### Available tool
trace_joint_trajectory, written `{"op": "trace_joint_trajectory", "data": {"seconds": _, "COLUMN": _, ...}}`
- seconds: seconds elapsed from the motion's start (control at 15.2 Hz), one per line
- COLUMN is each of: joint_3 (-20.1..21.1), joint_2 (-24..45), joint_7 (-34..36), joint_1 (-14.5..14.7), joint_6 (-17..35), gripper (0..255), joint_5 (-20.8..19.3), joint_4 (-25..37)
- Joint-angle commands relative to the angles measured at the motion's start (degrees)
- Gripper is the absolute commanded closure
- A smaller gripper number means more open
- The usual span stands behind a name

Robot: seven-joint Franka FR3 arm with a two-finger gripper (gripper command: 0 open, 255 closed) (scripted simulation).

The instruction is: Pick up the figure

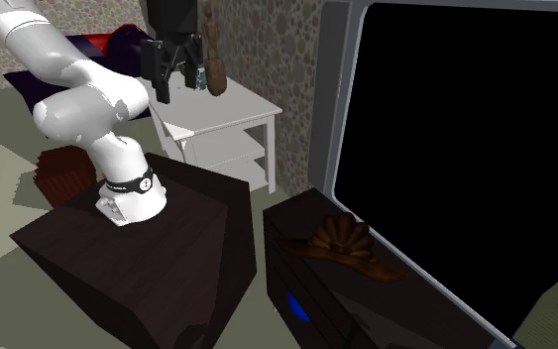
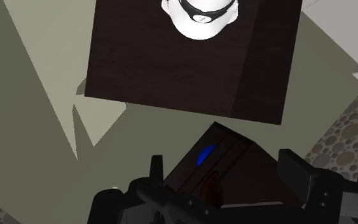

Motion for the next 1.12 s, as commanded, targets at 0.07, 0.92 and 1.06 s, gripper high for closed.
{"op": "trace_joint_trajectory", "data": {"seconds": 0.07, "joint_3": 0.52, "joint_2": 1.48, "joint_7": 0.54, "joint_1": 0.15, "joint_6": 1.80, "gripper": 0, "joint_5": 0.32, "joint_4": -0.35}}
{"op": "trace_joint_trajectory", "data": {"seconds": 0.92, "joint_3": 6.84, "joint_2": 25.93, "joint_7": 7.62, "joint_1": 1.43, "joint_6": 22.99, "gripper": 0, "joint_5": 1.57, "joint_4": 2.44}}
{"op": "trace_joint_trajectory", "data": {"seconds": 1.06, "joint_3": 7.66, "joint_2": 30.27, "joint_7": 8.84, "joint_1": 1.56, "joint_6": 25.59, "gripper": 0, "joint_5": 1.12, "joint_4": 4.06}}
